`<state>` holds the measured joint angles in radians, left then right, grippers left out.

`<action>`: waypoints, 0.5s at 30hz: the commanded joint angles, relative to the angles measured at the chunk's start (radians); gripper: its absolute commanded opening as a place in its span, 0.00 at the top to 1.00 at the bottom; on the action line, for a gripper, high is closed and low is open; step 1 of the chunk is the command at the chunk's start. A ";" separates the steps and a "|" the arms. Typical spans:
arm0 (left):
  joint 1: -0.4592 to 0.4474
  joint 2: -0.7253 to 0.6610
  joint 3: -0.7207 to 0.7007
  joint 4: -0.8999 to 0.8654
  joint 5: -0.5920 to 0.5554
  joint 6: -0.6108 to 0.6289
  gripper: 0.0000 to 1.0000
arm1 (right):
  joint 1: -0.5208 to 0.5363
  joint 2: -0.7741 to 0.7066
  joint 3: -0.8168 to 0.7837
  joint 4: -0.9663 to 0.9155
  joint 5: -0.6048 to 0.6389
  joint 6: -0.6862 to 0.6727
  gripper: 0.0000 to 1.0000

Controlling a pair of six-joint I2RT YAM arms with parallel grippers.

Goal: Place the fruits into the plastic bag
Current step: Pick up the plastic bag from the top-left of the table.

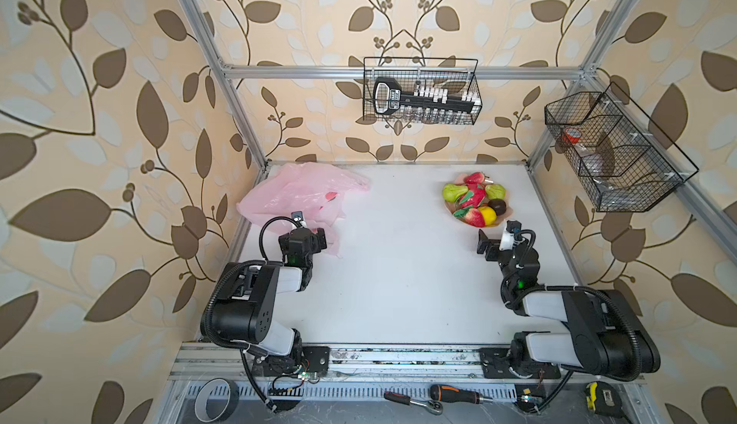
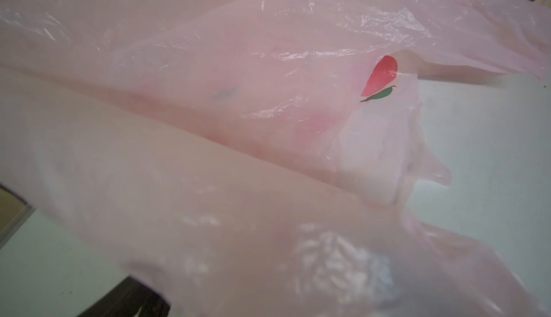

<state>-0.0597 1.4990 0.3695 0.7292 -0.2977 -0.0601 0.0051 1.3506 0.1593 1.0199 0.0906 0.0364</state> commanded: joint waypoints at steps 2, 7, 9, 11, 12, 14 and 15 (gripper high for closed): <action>-0.005 -0.010 -0.001 0.035 -0.031 -0.014 0.01 | -0.002 -0.001 0.017 0.009 -0.020 -0.019 0.00; -0.006 -0.008 0.000 0.035 -0.031 -0.014 0.01 | -0.005 -0.001 0.018 0.008 -0.024 -0.016 0.00; -0.005 -0.007 -0.001 0.035 -0.029 -0.014 0.01 | -0.005 0.000 0.019 0.005 -0.025 -0.015 0.00; -0.005 -0.009 0.001 0.035 -0.030 -0.014 0.01 | -0.005 -0.001 0.018 0.007 -0.025 -0.016 0.00; -0.005 -0.008 0.001 0.034 -0.030 -0.013 0.01 | -0.005 -0.003 0.018 0.006 -0.026 -0.015 0.00; -0.005 -0.008 0.002 0.035 -0.030 -0.013 0.01 | -0.004 -0.002 0.018 0.006 -0.025 -0.016 0.00; -0.006 -0.008 0.002 0.035 -0.030 -0.013 0.01 | -0.005 -0.003 0.018 0.006 -0.025 -0.015 0.00</action>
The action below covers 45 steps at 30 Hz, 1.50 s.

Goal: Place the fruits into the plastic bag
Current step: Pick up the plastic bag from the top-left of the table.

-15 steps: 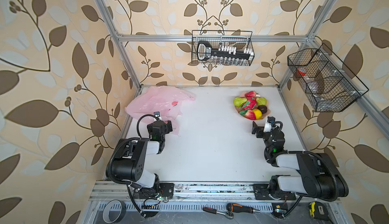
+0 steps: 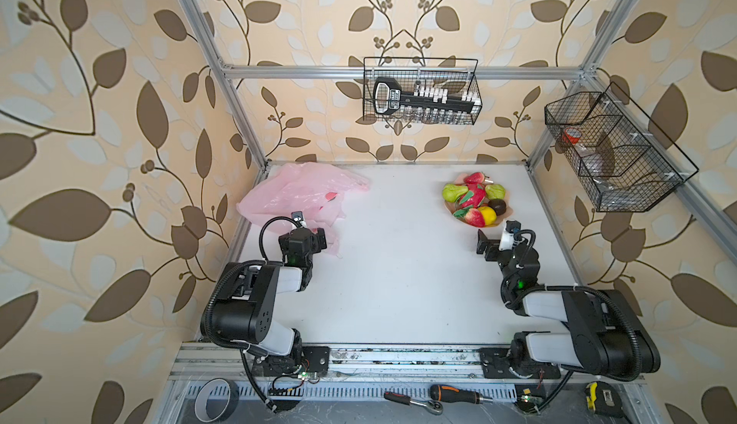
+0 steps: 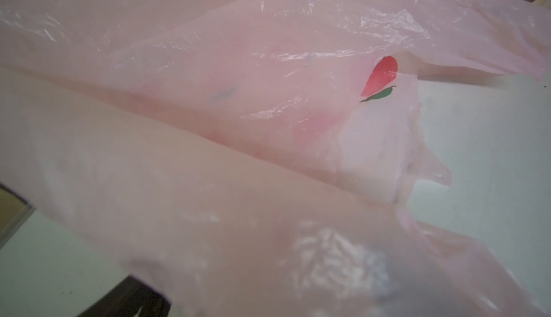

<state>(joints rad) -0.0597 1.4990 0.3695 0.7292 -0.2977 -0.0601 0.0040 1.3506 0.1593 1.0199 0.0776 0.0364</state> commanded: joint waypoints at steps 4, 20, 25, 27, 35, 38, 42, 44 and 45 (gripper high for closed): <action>-0.006 -0.008 0.000 0.035 -0.032 -0.013 0.01 | 0.006 -0.005 0.014 0.016 0.017 -0.018 0.00; -0.022 -0.372 0.228 -0.662 0.011 -0.146 0.01 | 0.126 -0.481 0.112 -0.566 0.250 0.114 0.00; -0.027 -0.565 0.330 -0.946 0.097 -0.285 0.01 | 0.110 -0.572 0.292 -0.886 0.217 0.235 0.00; -0.027 -0.605 0.381 -1.023 0.143 -0.318 0.01 | 0.095 -0.563 0.373 -1.018 0.137 0.300 0.00; -0.035 -0.389 0.803 -1.466 0.325 -0.312 0.01 | 0.119 -0.458 0.584 -1.342 -0.284 0.406 0.00; -0.074 -0.262 0.943 -1.604 0.274 -0.267 0.01 | 0.146 -0.468 0.613 -1.389 -0.333 0.392 0.00; -0.105 -0.122 1.040 -1.679 0.220 -0.202 0.01 | 0.155 -0.476 0.642 -1.445 -0.387 0.383 0.00; -0.111 -0.020 1.101 -1.728 0.165 -0.180 0.01 | 0.157 -0.478 0.653 -1.481 -0.398 0.378 0.00; -0.112 0.015 1.126 -1.745 0.139 -0.171 0.01 | 0.156 -0.479 0.655 -1.490 -0.404 0.378 0.00</action>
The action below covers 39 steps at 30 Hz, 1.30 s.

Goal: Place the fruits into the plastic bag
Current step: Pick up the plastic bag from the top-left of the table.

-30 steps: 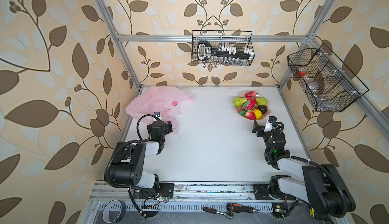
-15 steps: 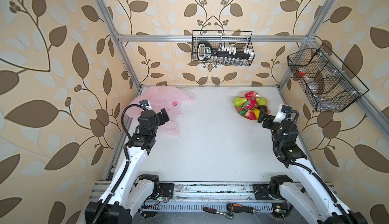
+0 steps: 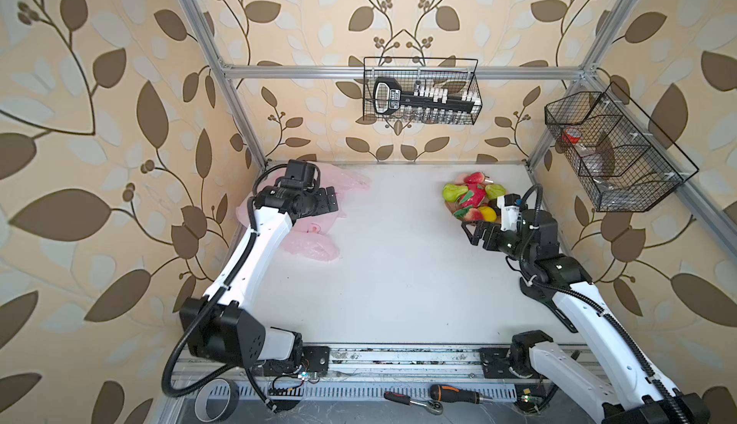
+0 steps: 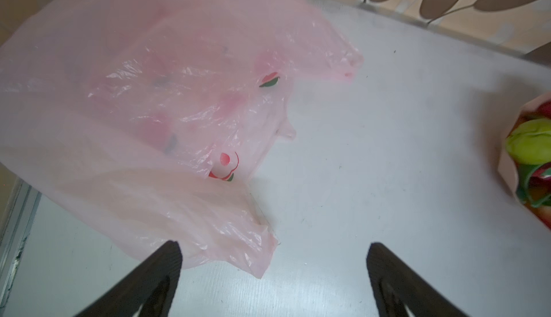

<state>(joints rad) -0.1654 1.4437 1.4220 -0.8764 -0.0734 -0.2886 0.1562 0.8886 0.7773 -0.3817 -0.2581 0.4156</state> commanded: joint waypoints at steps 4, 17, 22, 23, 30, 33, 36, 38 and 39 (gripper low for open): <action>-0.008 0.194 0.158 -0.165 -0.178 0.098 0.02 | 0.003 -0.011 0.045 -0.128 -0.102 0.000 0.00; -0.013 0.469 0.236 -0.091 -0.303 0.204 0.11 | -0.050 0.010 0.051 -0.146 -0.201 0.049 0.00; -0.017 0.565 0.286 -0.035 -0.384 0.209 0.12 | -0.047 0.007 0.045 -0.123 -0.214 0.070 0.00; -0.017 0.581 0.298 -0.023 -0.401 0.214 0.12 | -0.048 0.006 0.040 -0.121 -0.213 0.071 0.00; -0.016 0.679 0.359 0.029 -0.505 0.236 0.14 | -0.047 0.003 -0.010 -0.096 -0.222 0.088 0.00; -0.016 0.720 0.377 0.038 -0.521 0.236 0.16 | -0.047 0.005 -0.028 -0.076 -0.226 0.103 0.00; -0.016 0.747 0.380 0.049 -0.531 0.241 0.20 | -0.047 0.009 -0.038 -0.052 -0.236 0.116 0.00; -0.016 0.758 0.374 0.051 -0.517 0.234 0.22 | -0.048 0.011 -0.043 -0.040 -0.236 0.121 0.00; -0.016 0.760 0.367 0.053 -0.518 0.229 0.24 | -0.047 0.013 -0.046 -0.036 -0.237 0.122 0.00</action>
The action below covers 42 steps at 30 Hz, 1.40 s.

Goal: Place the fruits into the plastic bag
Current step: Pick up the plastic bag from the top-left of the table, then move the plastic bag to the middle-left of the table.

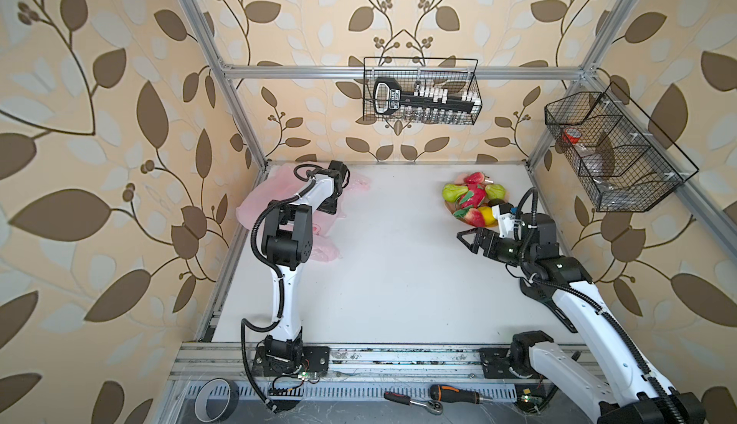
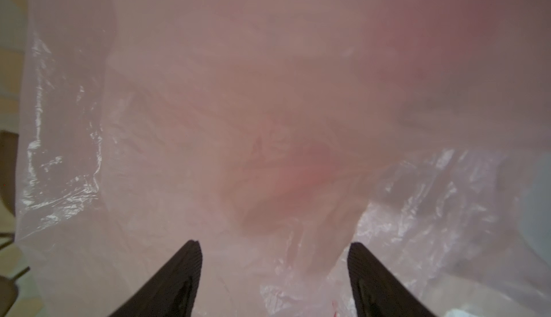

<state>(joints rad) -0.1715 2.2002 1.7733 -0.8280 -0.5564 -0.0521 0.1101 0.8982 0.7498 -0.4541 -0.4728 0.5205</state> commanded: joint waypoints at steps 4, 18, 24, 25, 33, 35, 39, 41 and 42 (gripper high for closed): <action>-0.010 -0.024 -0.042 0.044 -0.064 -0.017 0.39 | -0.001 0.010 -0.026 0.057 -0.021 0.028 0.00; 0.011 -0.260 -0.093 -0.015 -0.037 -0.027 1.00 | 0.000 0.000 -0.087 0.113 0.000 0.059 0.00; 0.008 -0.388 -0.101 -0.095 0.040 -0.028 1.00 | 0.003 -0.004 -0.096 0.112 0.015 0.069 0.00; 0.008 -0.406 -0.098 -0.104 0.055 -0.026 1.00 | 0.004 -0.004 -0.095 0.108 0.018 0.070 0.00; -0.004 -0.481 -0.004 -0.297 0.210 -0.106 1.00 | 0.016 0.018 -0.076 0.069 0.056 0.097 0.00; -0.005 -0.493 0.016 -0.344 0.242 -0.127 1.00 | 0.023 0.026 -0.067 0.069 0.045 0.106 0.00; -0.006 -0.507 0.047 -0.417 0.319 -0.160 1.00 | 0.064 0.039 -0.059 0.071 0.042 0.101 0.00; -0.009 -0.519 0.059 -0.450 0.353 -0.187 1.00 | 0.089 0.046 -0.056 0.066 0.044 0.096 0.00; -0.008 -0.525 0.063 -0.460 0.371 -0.200 1.00 | 0.095 0.049 -0.054 0.053 0.059 0.093 0.00</action>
<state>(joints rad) -0.1715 1.7386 1.7924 -1.1866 -0.2615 -0.1883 0.1841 0.9390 0.6670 -0.3706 -0.4362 0.6102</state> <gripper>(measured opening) 0.046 0.998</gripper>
